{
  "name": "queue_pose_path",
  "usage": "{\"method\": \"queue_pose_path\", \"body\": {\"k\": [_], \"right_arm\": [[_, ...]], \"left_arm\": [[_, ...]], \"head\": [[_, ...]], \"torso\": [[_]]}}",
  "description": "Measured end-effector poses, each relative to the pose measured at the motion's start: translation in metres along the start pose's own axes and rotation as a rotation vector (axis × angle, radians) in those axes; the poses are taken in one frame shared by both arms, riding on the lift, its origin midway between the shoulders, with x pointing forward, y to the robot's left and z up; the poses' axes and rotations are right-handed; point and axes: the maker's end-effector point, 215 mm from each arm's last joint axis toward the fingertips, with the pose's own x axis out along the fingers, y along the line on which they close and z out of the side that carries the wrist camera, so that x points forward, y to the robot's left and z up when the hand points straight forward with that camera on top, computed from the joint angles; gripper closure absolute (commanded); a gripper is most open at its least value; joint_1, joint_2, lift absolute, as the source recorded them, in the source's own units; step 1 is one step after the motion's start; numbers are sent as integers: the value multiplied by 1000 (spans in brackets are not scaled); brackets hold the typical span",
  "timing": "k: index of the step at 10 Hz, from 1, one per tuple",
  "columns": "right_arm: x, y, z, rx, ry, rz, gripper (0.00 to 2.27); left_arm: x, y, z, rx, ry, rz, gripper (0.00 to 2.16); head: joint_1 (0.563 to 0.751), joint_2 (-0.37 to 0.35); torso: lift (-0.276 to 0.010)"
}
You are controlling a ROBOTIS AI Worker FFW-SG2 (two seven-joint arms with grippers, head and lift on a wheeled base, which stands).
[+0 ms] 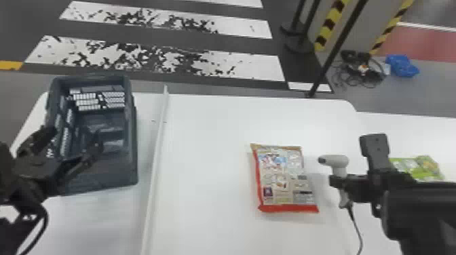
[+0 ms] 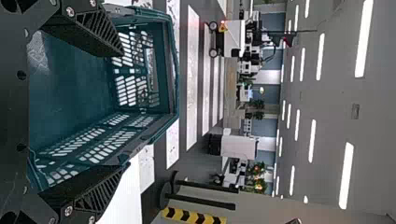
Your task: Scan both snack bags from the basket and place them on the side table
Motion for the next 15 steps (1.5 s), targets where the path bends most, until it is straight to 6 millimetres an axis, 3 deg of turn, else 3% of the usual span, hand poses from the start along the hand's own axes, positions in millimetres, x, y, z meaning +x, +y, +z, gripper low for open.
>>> {"method": "queue_pose_path", "body": {"k": [5,6,7,8,9,12,15], "right_arm": [[33,-9,-1,-49,2,-23,2226],[35,-9,-3,-53,8,-24,1939],[37,-9,-4,-55,14,-25,1490],[38,-8,-4,-54,14,-23,589],[38,-8,-6,-53,16,-27,66],[23,-13,-1,-34,-17,-38,49],[-18,1,3,91,-59,58,63]], "left_arm": [[1,-1,2,0,-4,-1,147],[1,-1,2,0,-3,-1,147],[2,-1,2,0,-4,-1,147],[2,-1,2,0,-4,-1,147],[2,-1,2,0,-4,-1,147],[2,0,3,0,-5,0,147],[2,0,2,-2,-4,1,147]], "head": [[695,-182],[695,-183],[695,-183],[695,-182],[695,-183],[695,-186],[695,-173]], "torso": [[-75],[-75],[-75],[-75],[-75],[-75],[-75]]}}
